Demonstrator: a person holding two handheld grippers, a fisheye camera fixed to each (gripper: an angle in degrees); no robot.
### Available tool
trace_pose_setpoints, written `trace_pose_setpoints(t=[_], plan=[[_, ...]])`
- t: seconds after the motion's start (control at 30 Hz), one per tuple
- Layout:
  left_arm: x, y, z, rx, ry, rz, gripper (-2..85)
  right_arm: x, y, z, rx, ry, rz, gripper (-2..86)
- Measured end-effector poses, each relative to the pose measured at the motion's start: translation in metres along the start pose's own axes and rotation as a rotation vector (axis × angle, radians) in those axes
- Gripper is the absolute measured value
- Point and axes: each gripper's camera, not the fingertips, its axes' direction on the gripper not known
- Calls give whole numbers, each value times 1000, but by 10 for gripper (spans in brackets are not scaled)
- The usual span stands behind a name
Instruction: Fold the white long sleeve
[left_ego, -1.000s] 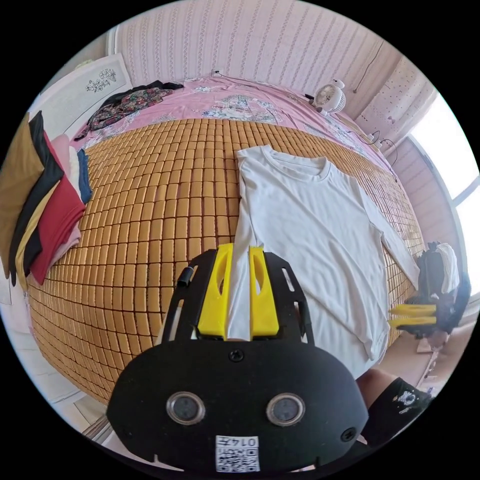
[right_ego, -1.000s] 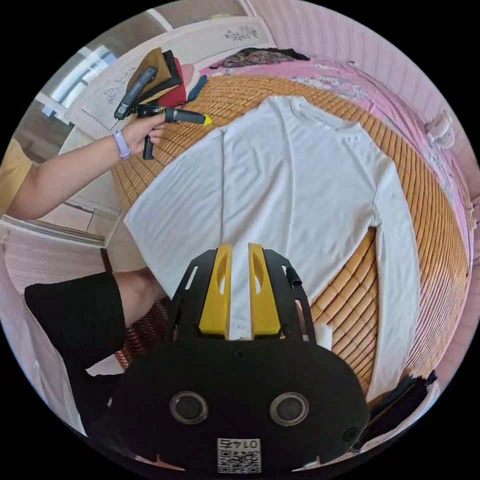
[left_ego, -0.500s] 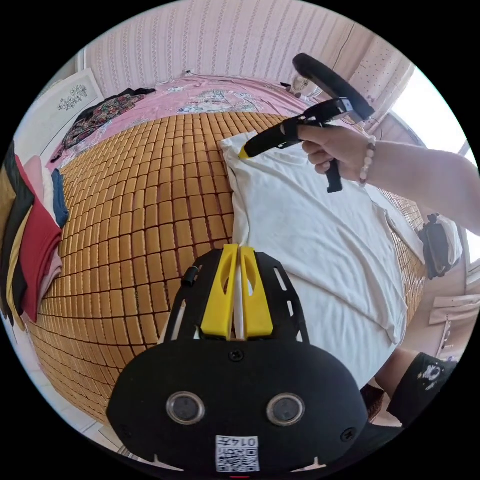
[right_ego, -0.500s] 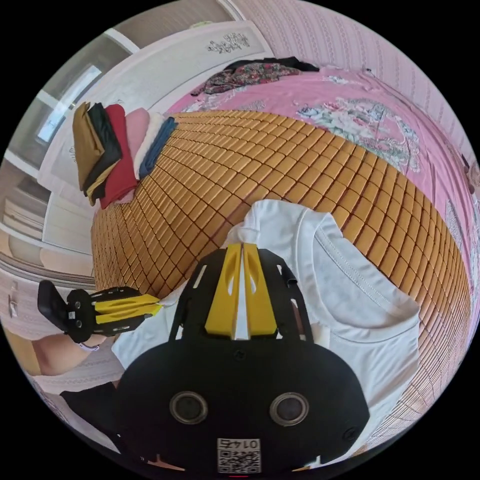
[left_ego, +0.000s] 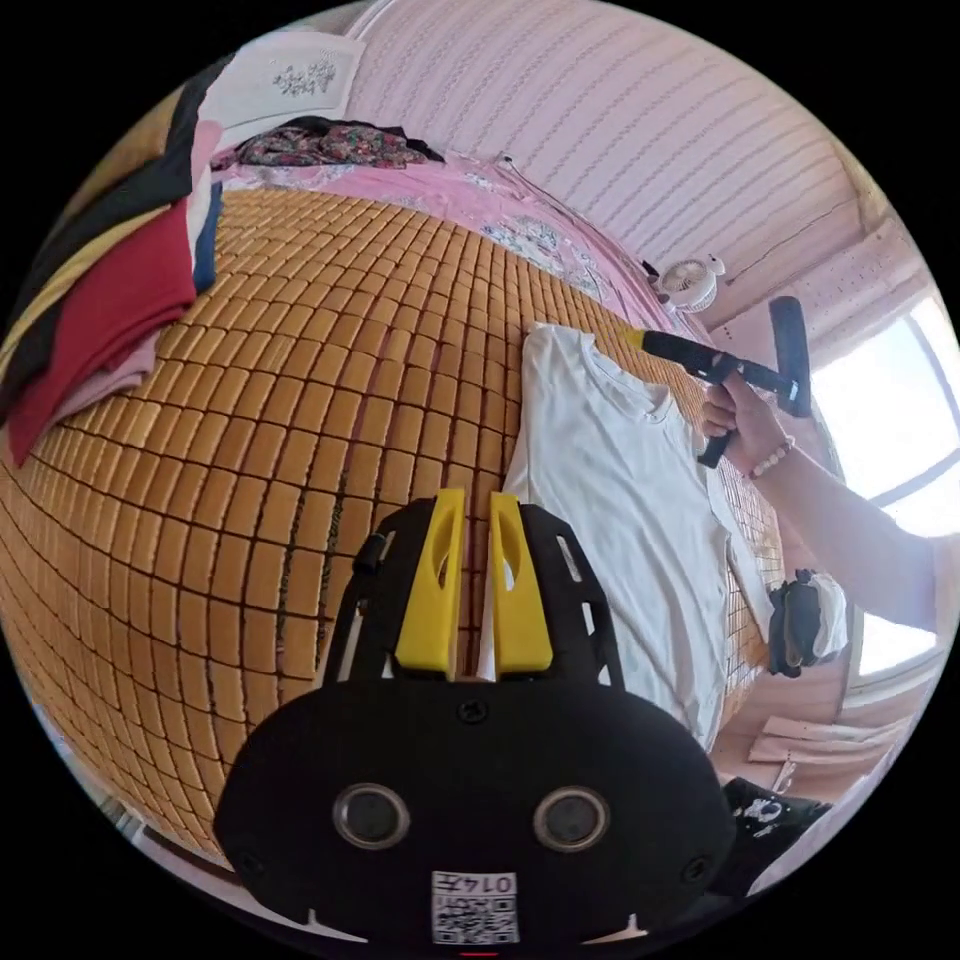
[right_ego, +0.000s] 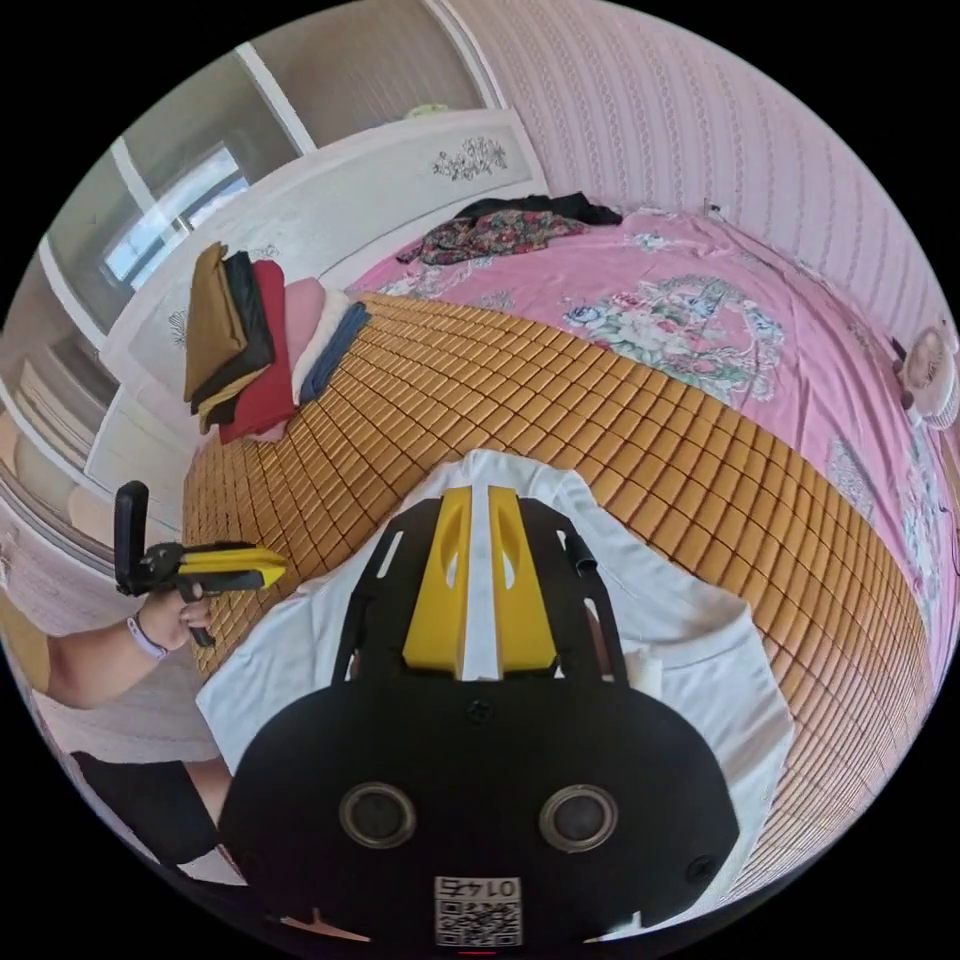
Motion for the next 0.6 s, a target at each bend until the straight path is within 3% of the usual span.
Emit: trace_pose_setpoints(t=[0.07, 0.17, 0.3, 0.4, 0.6], plan=[[19, 12, -12, 11, -40, 57, 43, -1, 51, -31, 14, 68, -15, 33], [61, 45, -14, -79, -15, 157, 41, -2, 160, -67, -127, 200, 75, 43], [147, 96, 7, -271, 135, 291, 41, -28, 297, -120, -258, 153, 314, 50], [214, 120, 31, -374, 258, 378, 43, -55, 350, -137, -299, 125, 385, 52], [314, 123, 74, -468, 283, 535, 53, -58, 388, -139, -315, 167, 448, -1]])
